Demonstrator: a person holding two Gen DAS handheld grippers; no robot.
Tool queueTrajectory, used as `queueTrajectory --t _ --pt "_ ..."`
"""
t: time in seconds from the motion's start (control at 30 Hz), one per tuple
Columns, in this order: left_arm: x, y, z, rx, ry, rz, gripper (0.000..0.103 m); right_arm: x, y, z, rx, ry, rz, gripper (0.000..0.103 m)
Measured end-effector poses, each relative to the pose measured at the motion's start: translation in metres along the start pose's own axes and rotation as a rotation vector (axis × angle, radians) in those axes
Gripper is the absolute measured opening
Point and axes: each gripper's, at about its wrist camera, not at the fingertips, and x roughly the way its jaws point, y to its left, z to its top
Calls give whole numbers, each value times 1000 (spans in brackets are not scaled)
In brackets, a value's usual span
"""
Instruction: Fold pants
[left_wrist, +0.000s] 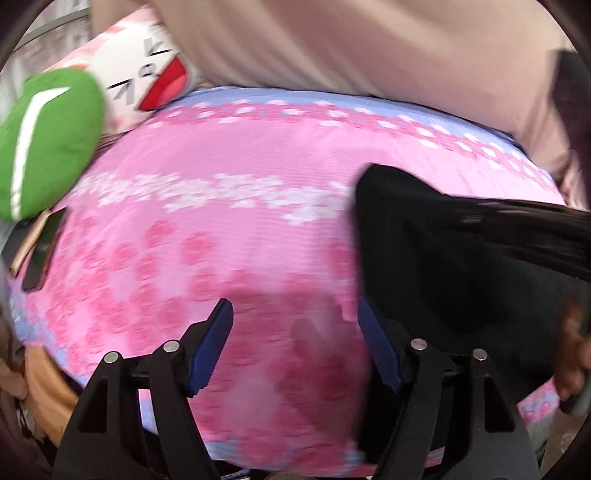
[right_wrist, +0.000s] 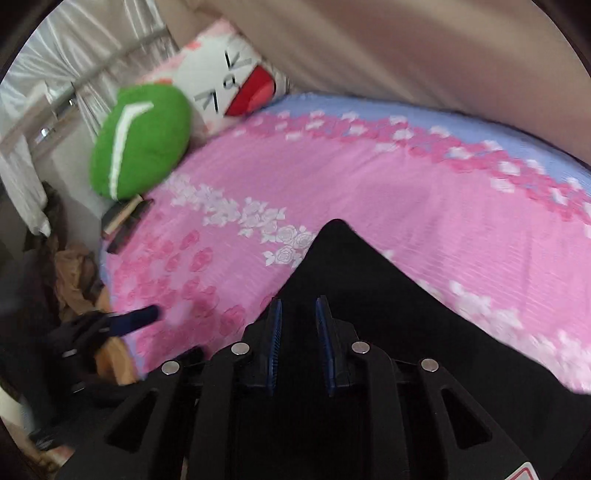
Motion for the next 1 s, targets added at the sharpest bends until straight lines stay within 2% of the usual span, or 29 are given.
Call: queueTrajectory --t 0.03,0.07,0.13,0.23,0.33,0.4,0.5,0.53,0.57,0.63,0.67,0.73,0.8,0.83,0.87,0.93,0.97,1.0 --pt "0 8 -1 -10 1 21 68 22 0 6 -3 30 -40 17" --pt "-1 14 -2 -18 1 33 68 50 -6 8 9 62 -68 9" --pt "0 20 -4 -24 4 42 68 56 -11 10 38 30 -20 6" --pt "1 17 -6 -15 9 25 68 54 -20 22 123 18 -22 3" --pt "-4 4 -5 12 -2 -7 68 11 -14 5 142 -59 -46 12" --pt "-11 -7 -6 37 -16 -42 68 -27 -13 -21 135 -116 -83 12" --pt "-16 -26 -9 86 -24 -74 71 -90 -41 -76 228 -172 -230 13" --pt "-15 -32 -9 98 -18 -84 72 -117 -58 -102 293 -200 -311 19" --pt "-13 -39 -10 112 -10 -95 72 -136 -69 -119 331 -218 -374 46" --pt "-9 -50 -13 136 11 -110 72 -166 -89 -154 412 -231 -482 72" --pt "-6 -56 -15 148 23 -118 72 -177 -99 -173 467 -230 -475 72" --pt "-1 -66 -18 164 39 -116 72 -183 -112 -198 556 -232 -369 72" --pt "2 -75 -20 177 45 -99 72 -177 -113 -205 563 -247 -297 67" --pt "2 -76 -21 178 44 -93 73 -172 -114 -206 557 -252 -287 43" --pt "2 -77 -21 179 41 -87 74 -162 -115 -205 538 -236 -280 25" --pt "1 -78 -20 176 40 -68 75 -159 -112 -202 513 -233 -301 22" --pt "0 -76 -19 171 43 -66 75 -170 -105 -200 493 -258 -284 15" --pt "-3 -75 -19 167 44 -68 75 -185 -96 -198 475 -289 -264 14"
